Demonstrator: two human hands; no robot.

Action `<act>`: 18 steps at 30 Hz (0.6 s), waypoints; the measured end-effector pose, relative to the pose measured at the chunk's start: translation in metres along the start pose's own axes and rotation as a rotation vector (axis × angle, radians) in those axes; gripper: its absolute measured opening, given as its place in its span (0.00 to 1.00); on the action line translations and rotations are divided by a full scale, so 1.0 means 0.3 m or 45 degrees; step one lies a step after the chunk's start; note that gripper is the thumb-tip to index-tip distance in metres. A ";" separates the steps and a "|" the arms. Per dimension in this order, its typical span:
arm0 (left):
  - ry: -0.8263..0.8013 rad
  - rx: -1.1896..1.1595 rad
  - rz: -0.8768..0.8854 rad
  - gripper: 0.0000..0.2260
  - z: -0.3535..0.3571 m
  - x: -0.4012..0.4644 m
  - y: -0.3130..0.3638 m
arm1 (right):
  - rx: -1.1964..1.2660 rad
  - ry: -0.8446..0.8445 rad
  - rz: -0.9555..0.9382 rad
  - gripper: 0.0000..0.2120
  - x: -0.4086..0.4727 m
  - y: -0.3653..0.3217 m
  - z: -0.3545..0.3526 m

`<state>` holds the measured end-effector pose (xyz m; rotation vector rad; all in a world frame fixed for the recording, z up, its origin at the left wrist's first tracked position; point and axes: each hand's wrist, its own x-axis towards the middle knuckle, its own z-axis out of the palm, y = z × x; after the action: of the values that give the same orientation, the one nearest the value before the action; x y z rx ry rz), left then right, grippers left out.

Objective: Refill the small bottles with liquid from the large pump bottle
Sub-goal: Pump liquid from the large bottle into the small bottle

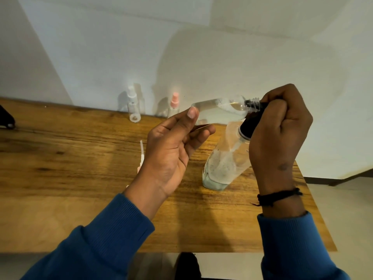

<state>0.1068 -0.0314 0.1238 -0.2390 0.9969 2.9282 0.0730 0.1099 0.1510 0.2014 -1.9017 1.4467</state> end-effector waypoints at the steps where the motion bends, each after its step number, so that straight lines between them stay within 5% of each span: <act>1: 0.007 0.004 0.004 0.17 -0.001 0.001 0.000 | -0.002 -0.003 -0.003 0.13 -0.002 0.003 0.002; 18: 0.035 0.006 -0.020 0.14 0.000 0.004 0.001 | -0.028 -0.023 -0.011 0.12 0.004 0.001 -0.007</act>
<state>0.1056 -0.0316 0.1238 -0.2859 1.0004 2.9164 0.0731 0.1122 0.1518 0.2122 -1.9281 1.4221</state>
